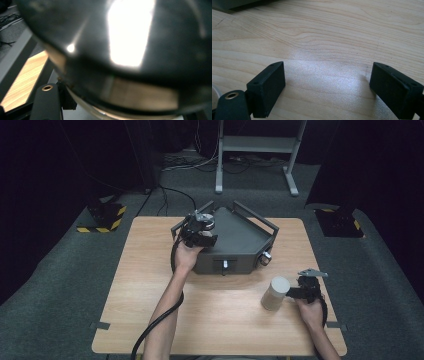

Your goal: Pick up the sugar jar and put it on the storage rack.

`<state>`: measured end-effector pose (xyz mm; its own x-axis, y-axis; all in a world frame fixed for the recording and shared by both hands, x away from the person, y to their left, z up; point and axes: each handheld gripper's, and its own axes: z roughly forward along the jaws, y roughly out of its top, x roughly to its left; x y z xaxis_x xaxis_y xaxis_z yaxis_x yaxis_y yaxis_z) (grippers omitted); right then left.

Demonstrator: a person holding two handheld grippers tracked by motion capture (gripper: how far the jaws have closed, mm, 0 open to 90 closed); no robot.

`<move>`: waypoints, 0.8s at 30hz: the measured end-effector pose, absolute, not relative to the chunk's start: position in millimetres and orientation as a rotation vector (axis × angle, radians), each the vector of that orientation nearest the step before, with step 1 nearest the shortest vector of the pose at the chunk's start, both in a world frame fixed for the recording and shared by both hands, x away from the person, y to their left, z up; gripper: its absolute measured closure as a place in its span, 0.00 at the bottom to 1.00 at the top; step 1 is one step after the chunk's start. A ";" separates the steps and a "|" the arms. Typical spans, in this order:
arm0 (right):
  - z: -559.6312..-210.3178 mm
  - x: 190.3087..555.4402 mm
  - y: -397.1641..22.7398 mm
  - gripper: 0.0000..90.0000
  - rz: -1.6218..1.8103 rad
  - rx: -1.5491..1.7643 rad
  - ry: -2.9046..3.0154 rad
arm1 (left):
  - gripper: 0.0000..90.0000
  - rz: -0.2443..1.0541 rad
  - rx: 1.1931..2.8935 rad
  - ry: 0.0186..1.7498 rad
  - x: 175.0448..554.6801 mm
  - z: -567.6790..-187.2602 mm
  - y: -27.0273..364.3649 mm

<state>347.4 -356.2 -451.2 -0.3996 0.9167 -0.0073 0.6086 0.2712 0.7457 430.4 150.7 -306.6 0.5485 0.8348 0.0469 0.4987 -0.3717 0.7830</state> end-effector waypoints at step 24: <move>-451.2 347.2 -355.8 0.14 0.934 1.374 2.106 | 0.35 0.522 2.034 1.017 441.3 -328.6 164.1</move>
